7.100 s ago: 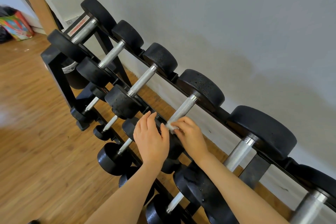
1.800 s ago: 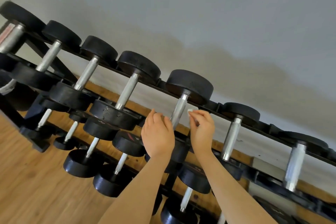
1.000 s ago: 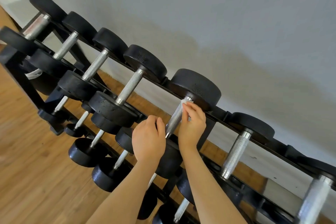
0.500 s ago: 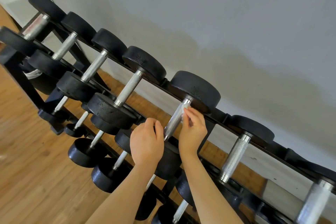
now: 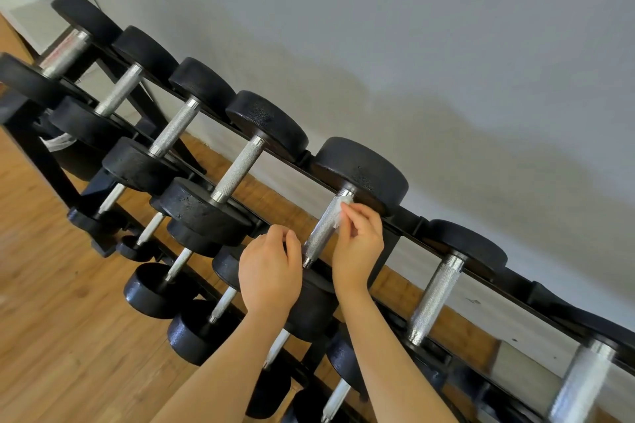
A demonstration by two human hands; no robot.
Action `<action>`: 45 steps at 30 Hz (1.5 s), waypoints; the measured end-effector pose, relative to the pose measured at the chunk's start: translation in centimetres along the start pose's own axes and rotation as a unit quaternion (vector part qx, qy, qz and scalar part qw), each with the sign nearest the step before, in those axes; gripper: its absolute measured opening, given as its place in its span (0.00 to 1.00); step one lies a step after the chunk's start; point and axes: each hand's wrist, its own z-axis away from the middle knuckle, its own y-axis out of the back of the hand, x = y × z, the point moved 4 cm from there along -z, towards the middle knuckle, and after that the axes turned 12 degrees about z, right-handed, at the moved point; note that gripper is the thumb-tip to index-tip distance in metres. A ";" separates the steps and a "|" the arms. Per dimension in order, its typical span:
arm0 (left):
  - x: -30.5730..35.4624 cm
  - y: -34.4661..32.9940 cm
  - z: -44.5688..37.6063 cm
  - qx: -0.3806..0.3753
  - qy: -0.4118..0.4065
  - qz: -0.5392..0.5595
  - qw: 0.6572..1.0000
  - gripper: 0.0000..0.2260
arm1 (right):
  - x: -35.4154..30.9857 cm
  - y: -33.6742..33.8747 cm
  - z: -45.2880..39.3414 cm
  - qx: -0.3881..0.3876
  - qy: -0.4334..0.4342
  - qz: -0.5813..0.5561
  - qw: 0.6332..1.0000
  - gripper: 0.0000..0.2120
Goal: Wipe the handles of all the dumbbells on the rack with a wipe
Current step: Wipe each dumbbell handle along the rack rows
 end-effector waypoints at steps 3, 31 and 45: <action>0.0 0.0 0.0 -0.001 0.000 0.001 1.000 0.12 | -0.1 0.1 -0.9 0.008 0.006 0.019 1.000 0.10; -0.1 0.0 0.0 -0.002 0.000 -0.004 1.000 0.12 | -0.5 -0.5 0.0 -0.005 0.187 0.177 0.966 0.17; -0.3 -0.1 -0.1 -0.008 -0.009 -0.004 1.000 0.13 | 0.5 0.2 -1.5 -0.066 0.351 0.329 0.874 0.17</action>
